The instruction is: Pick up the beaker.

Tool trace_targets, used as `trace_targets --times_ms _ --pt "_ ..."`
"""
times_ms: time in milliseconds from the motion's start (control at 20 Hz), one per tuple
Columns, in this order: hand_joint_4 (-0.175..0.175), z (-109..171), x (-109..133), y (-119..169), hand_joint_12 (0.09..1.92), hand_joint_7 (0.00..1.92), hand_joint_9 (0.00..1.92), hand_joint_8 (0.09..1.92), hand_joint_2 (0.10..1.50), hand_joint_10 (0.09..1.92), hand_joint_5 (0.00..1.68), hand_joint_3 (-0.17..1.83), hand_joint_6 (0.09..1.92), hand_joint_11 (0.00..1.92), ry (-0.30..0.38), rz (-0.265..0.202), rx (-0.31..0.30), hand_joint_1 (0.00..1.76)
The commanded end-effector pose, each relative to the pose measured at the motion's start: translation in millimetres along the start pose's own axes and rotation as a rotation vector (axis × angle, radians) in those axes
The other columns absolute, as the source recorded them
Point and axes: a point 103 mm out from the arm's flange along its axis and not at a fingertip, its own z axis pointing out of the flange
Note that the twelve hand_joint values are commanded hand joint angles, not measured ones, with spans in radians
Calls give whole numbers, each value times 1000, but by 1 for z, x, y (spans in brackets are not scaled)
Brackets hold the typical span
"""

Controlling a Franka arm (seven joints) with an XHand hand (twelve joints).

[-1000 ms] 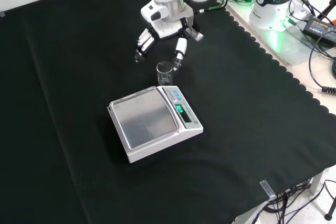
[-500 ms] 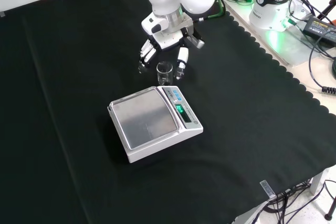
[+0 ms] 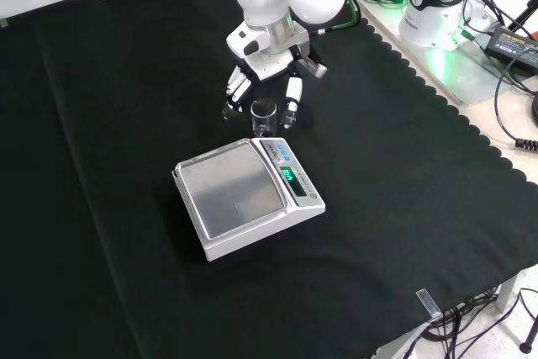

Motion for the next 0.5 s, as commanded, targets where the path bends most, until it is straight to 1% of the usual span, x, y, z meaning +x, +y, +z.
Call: trace_targets --times_ms 50,150,200,300,350,400,450,500 --pt "3 -1 -3 0 1199 540 1013 847 742 608 575 93 87 887 -19 30 -6 739" --pt "-8 -1 -3 0 1087 659 1170 842 752 540 663 121 148 1062 -29 25 -28 837" --pt "-16 -1 -3 0 1020 725 1259 838 750 479 719 150 244 1156 -34 21 -40 884" --pt "-57 -1 -2 0 883 887 1441 836 722 345 848 259 473 1337 -47 15 -64 963" --pt "-88 -1 -2 0 820 963 1522 834 703 291 915 322 543 1414 -54 13 -75 993" --pt "-125 -1 -2 0 765 1042 1593 821 684 245 983 383 579 1479 -63 11 -86 1018" --pt "-149 -1 0 0 721 1109 1646 801 666 204 1037 436 590 1527 -79 7 -96 1038" --pt "-102 -1 1 0 689 1174 1689 778 702 167 1134 438 581 1566 -90 5 -101 1084"
